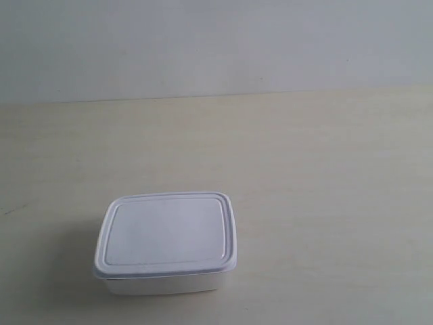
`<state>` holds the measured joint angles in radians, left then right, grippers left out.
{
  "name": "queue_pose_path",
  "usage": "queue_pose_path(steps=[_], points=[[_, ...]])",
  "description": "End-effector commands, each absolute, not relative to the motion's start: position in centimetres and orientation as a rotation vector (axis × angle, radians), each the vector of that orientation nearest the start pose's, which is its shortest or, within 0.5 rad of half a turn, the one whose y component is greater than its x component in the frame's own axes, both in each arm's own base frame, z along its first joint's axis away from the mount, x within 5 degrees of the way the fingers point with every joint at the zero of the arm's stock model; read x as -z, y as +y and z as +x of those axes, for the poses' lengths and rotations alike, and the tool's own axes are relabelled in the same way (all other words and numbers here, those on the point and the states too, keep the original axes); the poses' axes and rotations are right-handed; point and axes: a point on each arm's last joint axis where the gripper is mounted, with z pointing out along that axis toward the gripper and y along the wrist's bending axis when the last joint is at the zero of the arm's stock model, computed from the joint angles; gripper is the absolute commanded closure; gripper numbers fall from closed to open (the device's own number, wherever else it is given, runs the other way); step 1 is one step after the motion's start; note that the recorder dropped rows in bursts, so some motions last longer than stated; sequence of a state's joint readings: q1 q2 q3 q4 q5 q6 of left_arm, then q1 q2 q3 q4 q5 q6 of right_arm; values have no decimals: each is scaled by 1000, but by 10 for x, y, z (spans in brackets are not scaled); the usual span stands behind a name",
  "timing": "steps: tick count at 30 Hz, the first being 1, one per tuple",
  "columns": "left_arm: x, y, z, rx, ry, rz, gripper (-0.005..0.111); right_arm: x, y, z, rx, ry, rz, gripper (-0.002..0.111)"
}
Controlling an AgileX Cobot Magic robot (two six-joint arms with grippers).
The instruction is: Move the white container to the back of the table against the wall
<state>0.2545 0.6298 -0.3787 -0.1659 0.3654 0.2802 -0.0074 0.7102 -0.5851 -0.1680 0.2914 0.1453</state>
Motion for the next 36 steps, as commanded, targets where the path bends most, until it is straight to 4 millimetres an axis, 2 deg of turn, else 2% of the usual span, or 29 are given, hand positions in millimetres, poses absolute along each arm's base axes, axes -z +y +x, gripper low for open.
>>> queue_pose_path(steps=[1,12,19,24,31,33,36], points=[[-258,26,122,-168,2089,-101,107,-325,-6,148,64,1869,25,108],[-259,27,123,-172,2074,-102,107,-325,-6,148,64,1869,25,108],[-260,24,124,-76,2060,-181,107,-326,-6,148,90,1861,-5,108],[-260,23,124,-72,2060,-181,107,-327,-7,148,133,1853,-43,108],[-252,17,135,-10,2120,-139,107,-327,-7,148,127,1854,-38,108],[-249,14,138,32,2134,-156,107,-329,-6,149,57,1827,30,108],[-247,10,142,129,2146,-217,107,-330,-2,149,-205,1802,284,108]])
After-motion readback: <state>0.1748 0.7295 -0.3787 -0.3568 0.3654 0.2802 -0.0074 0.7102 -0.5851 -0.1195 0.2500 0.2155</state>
